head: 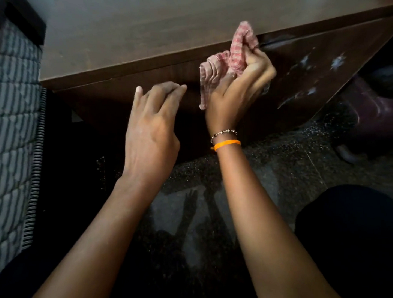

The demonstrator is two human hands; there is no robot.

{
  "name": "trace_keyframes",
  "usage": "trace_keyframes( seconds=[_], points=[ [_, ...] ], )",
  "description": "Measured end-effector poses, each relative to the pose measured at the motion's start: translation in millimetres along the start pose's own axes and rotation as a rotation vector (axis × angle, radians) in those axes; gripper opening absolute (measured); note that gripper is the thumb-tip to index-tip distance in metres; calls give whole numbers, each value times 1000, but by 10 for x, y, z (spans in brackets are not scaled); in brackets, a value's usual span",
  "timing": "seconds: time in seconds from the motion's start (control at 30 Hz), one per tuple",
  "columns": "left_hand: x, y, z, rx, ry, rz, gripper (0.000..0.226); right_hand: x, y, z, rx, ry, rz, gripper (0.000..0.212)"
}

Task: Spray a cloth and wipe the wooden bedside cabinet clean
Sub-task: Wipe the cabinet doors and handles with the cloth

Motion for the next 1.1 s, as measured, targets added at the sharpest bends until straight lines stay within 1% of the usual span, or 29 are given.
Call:
trace_keyframes(
  seconds=[0.03, 0.1, 0.17, 0.23, 0.3, 0.4, 0.43, 0.5, 0.57, 0.67, 0.73, 0.87, 1.0, 1.03, 1.1],
  points=[
    [14, 37, -7, -11, 8, 5, 60, 13, 7, -20, -40, 24, -9, 34],
    [13, 109, 0, -26, 16, 35, 61, 88, 45, -156, -130, 58, -11, 32],
    [1, 194, 24, -44, 23, 93, 62, 283, 69, -382, -199, 171, 45, 29],
    [-4, 280, 18, -63, 38, 164, 65, 492, 86, -633, -280, 327, 80, 32],
    [8, 367, -22, -85, 58, 245, 71, 555, 24, -759, -290, 380, 115, 36],
    [-6, 439, -64, -83, 57, 337, 75, 494, 6, -650, -223, 335, 208, 22],
    [-12, 448, -64, -79, 55, 362, 76, 468, -18, -566, -196, 297, 201, 24],
    [-19, 463, -56, -73, 43, 403, 78, 447, -41, -419, -205, 207, 147, 38],
    [-20, 475, -51, -74, 23, 433, 79, 452, -34, -370, -279, 164, 89, 47],
    [-5, 514, -63, -101, 2, 482, 81, 452, -59, -398, -434, 47, -84, 49],
    [-23, 539, -68, -123, -16, 501, 83, 444, -76, -361, -476, 8, -107, 50],
    [-34, 588, -70, -156, -35, 513, 86, 431, -78, -230, -436, 73, 2, 50],
    [-7, 606, -62, -170, -42, 516, 87, 479, -43, -278, -557, 97, -91, 50],
    [-10, 600, -59, -164, -43, 521, 86, 489, -58, -290, -548, 115, -92, 49],
    [-10, 579, -61, -153, -42, 537, 84, 478, -125, -373, -473, 165, -59, 46]
  ],
)
Point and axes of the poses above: each hand's wrist, its own z-axis towards the middle knuckle, its own y-axis out of the palm, x = y × z, the point moved 9 cm from there along z, towards the middle knuckle, and after that the axes turned 15 degrees about -y, right-handed, at the moved point
